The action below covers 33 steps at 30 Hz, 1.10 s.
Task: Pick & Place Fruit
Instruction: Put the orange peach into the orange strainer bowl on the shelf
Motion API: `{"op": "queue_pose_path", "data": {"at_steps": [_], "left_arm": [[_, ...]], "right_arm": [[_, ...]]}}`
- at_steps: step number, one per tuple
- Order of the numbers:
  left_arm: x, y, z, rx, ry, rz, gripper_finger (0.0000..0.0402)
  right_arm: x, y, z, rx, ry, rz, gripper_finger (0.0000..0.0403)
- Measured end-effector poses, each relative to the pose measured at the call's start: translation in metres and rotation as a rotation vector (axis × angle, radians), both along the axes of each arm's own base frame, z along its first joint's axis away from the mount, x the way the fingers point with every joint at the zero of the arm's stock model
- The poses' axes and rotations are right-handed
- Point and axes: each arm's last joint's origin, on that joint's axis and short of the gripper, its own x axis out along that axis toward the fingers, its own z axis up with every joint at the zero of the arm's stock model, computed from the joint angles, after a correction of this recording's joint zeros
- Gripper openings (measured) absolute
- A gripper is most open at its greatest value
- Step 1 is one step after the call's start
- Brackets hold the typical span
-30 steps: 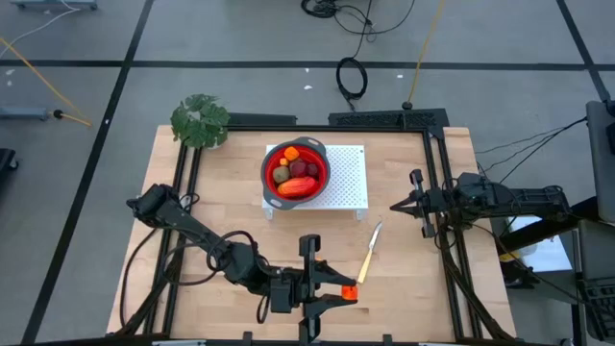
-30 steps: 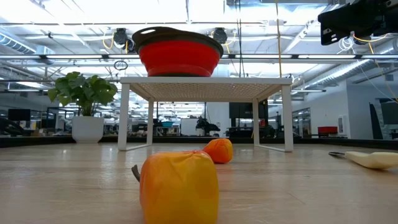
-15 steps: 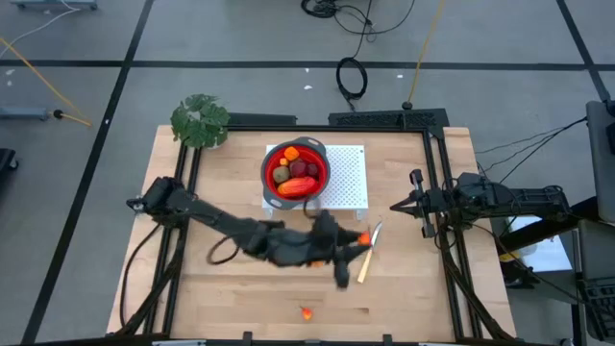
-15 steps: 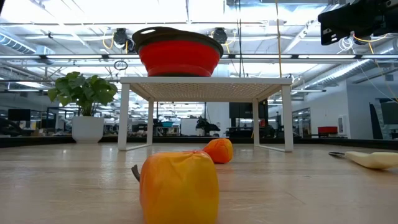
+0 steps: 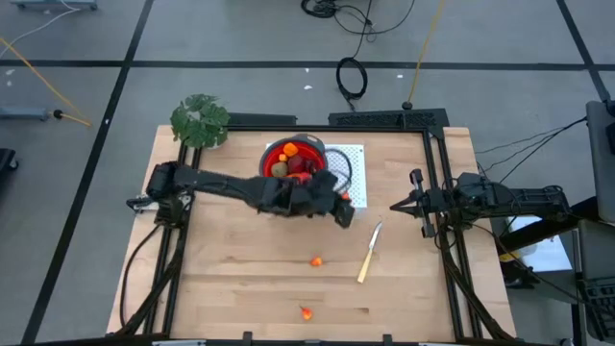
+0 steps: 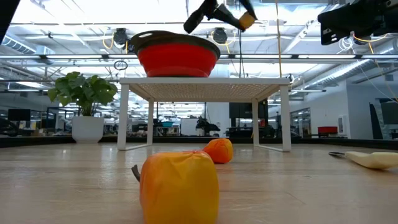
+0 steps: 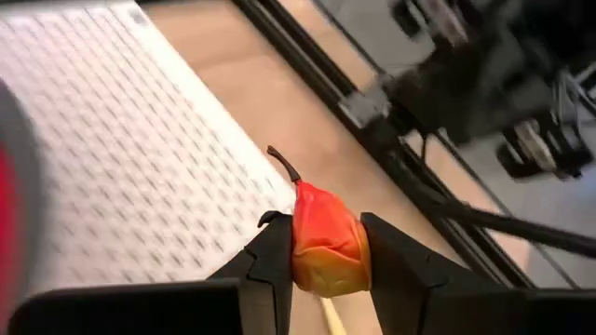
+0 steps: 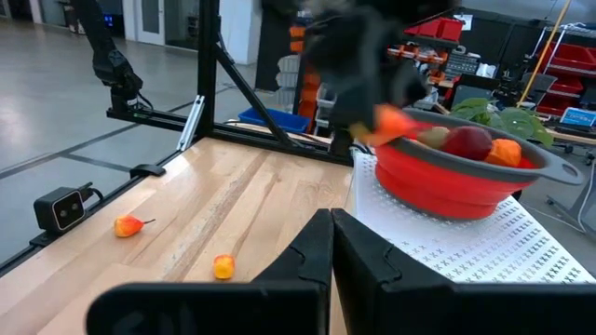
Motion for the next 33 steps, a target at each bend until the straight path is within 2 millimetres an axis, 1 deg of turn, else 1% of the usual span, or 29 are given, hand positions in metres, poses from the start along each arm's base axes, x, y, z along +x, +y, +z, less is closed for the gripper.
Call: {"op": "queue_pose_path", "data": {"at_steps": [3, 6, 10, 13, 16, 20, 24, 28, 33], "left_arm": [[-0.010, 0.022, 0.013, 0.036, 0.018, 0.025, 0.0104], [-0.022, 0.041, 0.032, 0.056, -0.007, 0.054, 0.0104], [-0.043, 0.060, 0.059, 0.040, -0.062, 0.094, 0.0104], [-0.059, 0.071, 0.071, 0.041, -0.057, 0.123, 0.0104], [-0.076, 0.081, 0.076, 0.036, -0.001, 0.166, 0.0104], [-0.091, 0.091, 0.070, 0.015, 0.125, 0.217, 0.0104], [-0.101, 0.095, 0.062, -0.041, 0.242, 0.220, 0.0104], [-0.109, 0.095, 0.056, -0.079, 0.336, 0.245, 0.0104], [-0.116, 0.094, 0.050, -0.083, 0.427, 0.264, 0.0104]], "right_arm": [[0.000, 0.000, 0.000, -0.001, 0.000, -0.002, 0.0000], [0.000, 0.000, 0.000, -0.003, 0.002, -0.013, 0.0000], [0.000, -0.002, 0.000, 0.004, 0.002, -0.059, 0.0000], [0.000, -0.002, 0.000, 0.003, 0.001, -0.060, 0.0000], [0.000, -0.002, 0.000, 0.003, 0.001, -0.057, 0.0000], [0.000, -0.002, 0.000, 0.002, 0.001, -0.057, 0.0000], [0.000, -0.002, 0.000, 0.002, 0.002, -0.057, 0.0000], [0.000, -0.002, 0.000, 0.004, 0.001, -0.058, 0.0000], [0.000, -0.002, 0.000, 0.005, 0.001, -0.058, 0.0000]]}}
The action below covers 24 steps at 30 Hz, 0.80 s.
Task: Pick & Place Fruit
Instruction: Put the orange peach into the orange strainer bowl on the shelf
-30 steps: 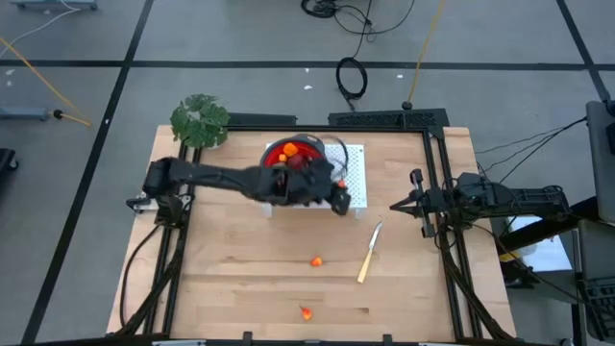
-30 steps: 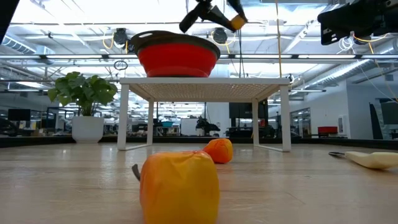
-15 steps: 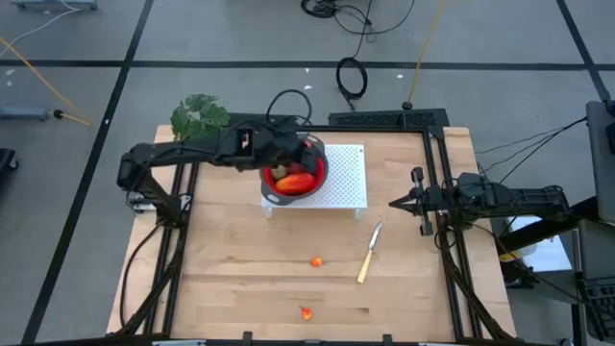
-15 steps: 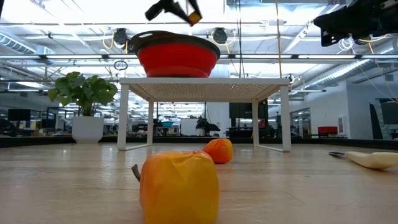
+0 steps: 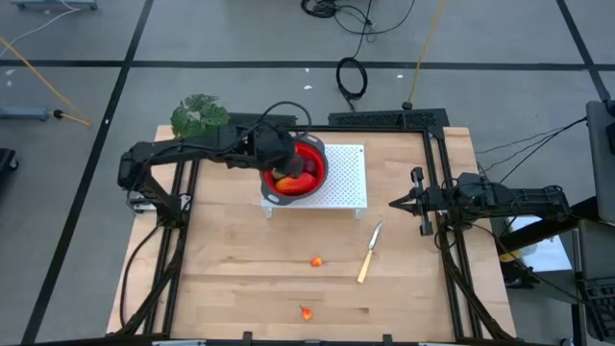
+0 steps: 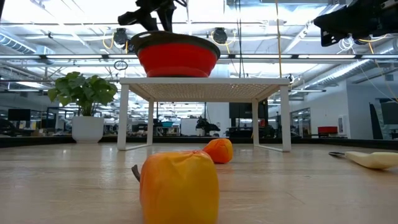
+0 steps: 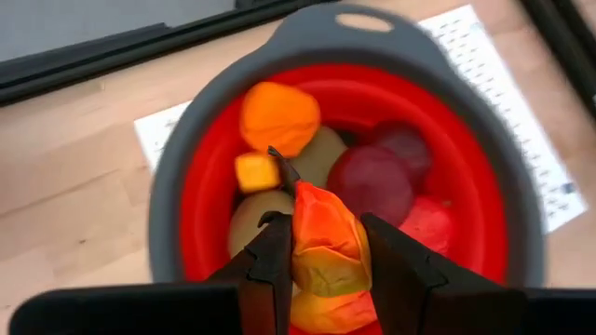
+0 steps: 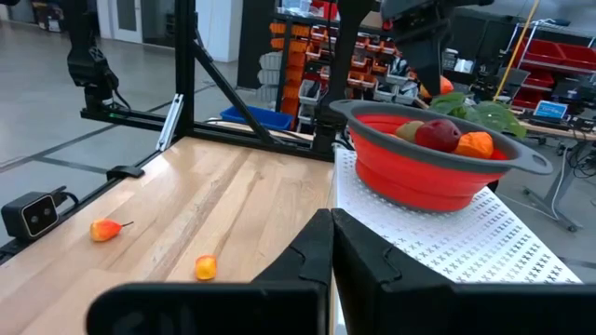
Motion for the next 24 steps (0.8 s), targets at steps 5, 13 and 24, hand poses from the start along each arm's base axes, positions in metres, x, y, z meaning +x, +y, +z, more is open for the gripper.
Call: {"op": "queue_pose_path", "data": {"at_steps": [5, 13, 24], "left_arm": [[0.003, 0.001, -0.004, 0.022, 0.031, -0.012, 0.0104], [0.012, 0.009, -0.018, 0.061, 0.112, -0.036, 0.0104], [0.019, 0.023, -0.033, 0.053, 0.199, -0.062, 0.0104]], "right_arm": [[0.000, 0.000, 0.000, 0.000, 0.000, 0.000, 0.0000], [0.000, 0.000, 0.000, 0.001, -0.001, 0.000, 0.0000], [0.000, 0.000, 0.000, 0.001, -0.001, 0.000, 0.0000]]}}
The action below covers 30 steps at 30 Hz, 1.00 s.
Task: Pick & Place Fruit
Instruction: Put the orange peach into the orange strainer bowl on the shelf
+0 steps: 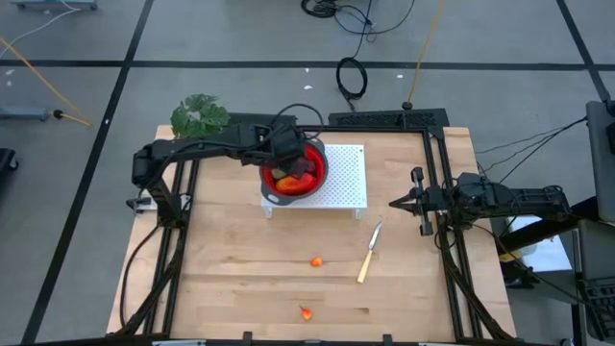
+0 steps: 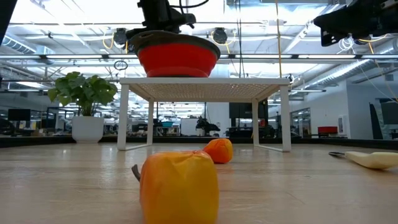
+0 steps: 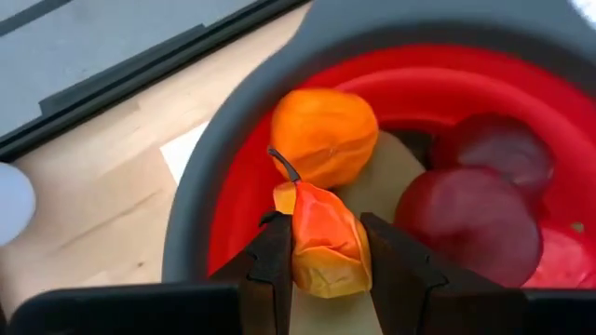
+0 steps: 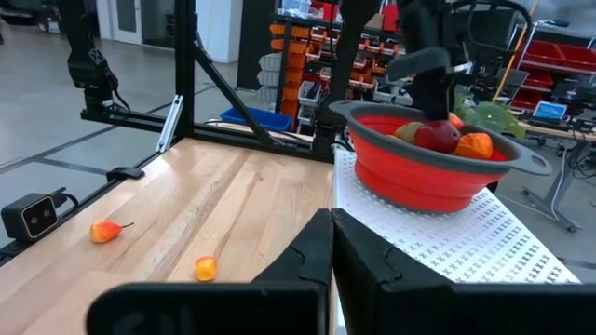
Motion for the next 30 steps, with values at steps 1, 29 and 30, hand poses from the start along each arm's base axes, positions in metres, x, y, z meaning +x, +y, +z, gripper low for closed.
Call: {"op": "queue_pose_path", "data": {"at_steps": [1, 29, 30], "left_arm": [[0.002, 0.001, -0.002, 0.001, 0.010, -0.010, 0.0104], [-0.019, -0.011, 0.055, -0.085, -0.219, -0.008, 0.0213], [-0.020, -0.018, 0.059, -0.095, -0.239, -0.014, 0.0208]], "right_arm": [[0.000, 0.000, 0.000, 0.000, -0.001, 0.000, 0.0000], [0.000, 0.000, 0.000, 0.000, 0.000, 0.000, 0.0000], [0.000, 0.000, 0.000, 0.000, 0.000, 0.001, 0.0000]]}}
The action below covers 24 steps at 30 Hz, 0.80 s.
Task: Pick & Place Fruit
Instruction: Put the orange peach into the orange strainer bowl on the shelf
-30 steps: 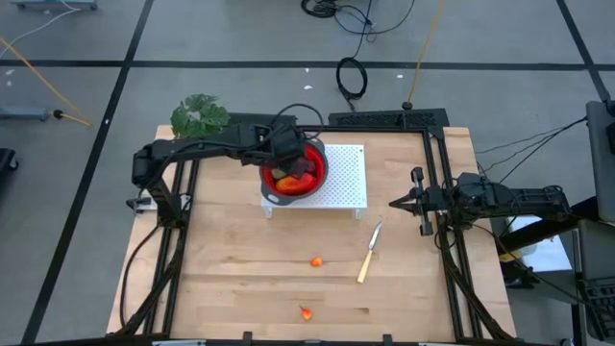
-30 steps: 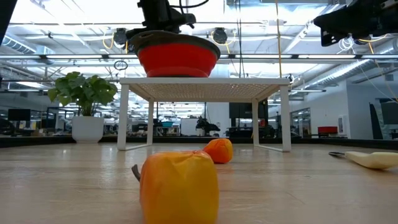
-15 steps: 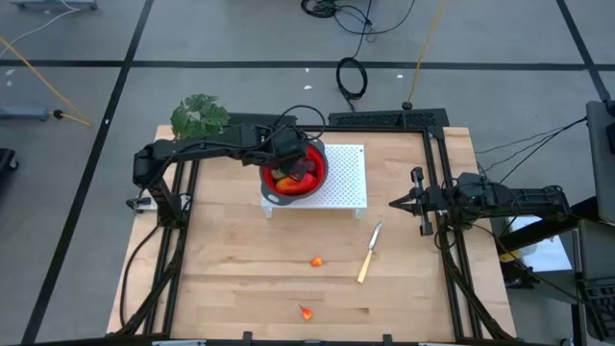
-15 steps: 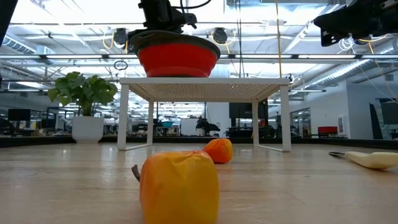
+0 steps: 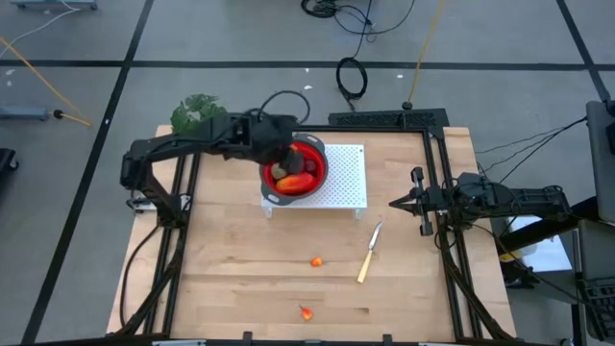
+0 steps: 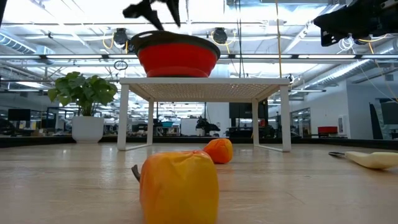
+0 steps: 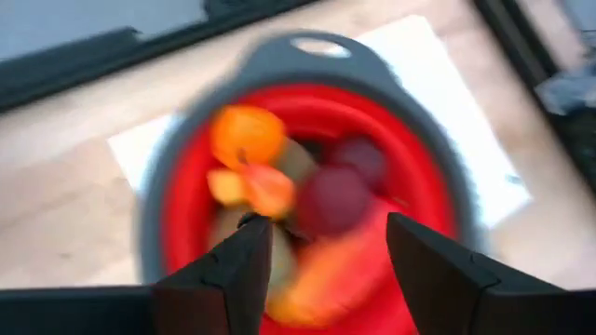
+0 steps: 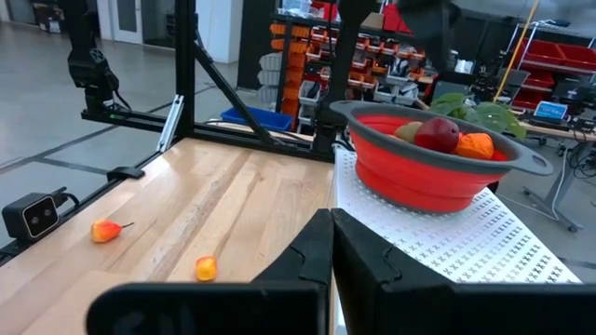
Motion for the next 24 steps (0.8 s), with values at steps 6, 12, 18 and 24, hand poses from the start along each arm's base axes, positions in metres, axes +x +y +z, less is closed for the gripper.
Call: {"op": "queue_pose_path", "data": {"at_steps": [6, 12, 18, 24], "left_arm": [[0.006, -0.046, 0.013, -0.064, -0.118, -0.040, 0.0170], [0.012, -0.099, 0.017, -0.131, -0.247, -0.039, 0.0131], [0.015, -0.146, 0.012, -0.139, -0.330, 0.024, 0.0082], [0.033, -0.177, -0.005, -0.153, -0.381, 0.041, 0.0014]], "right_arm": [[0.000, 0.000, 0.000, 0.000, 0.000, 0.003, 0.0000], [0.000, 0.000, 0.000, 0.000, 0.000, 0.003, 0.0000], [0.000, 0.000, 0.000, -0.002, 0.000, 0.003, 0.0000], [0.000, 0.000, 0.000, -0.003, 0.004, 0.004, 0.0000]]}}
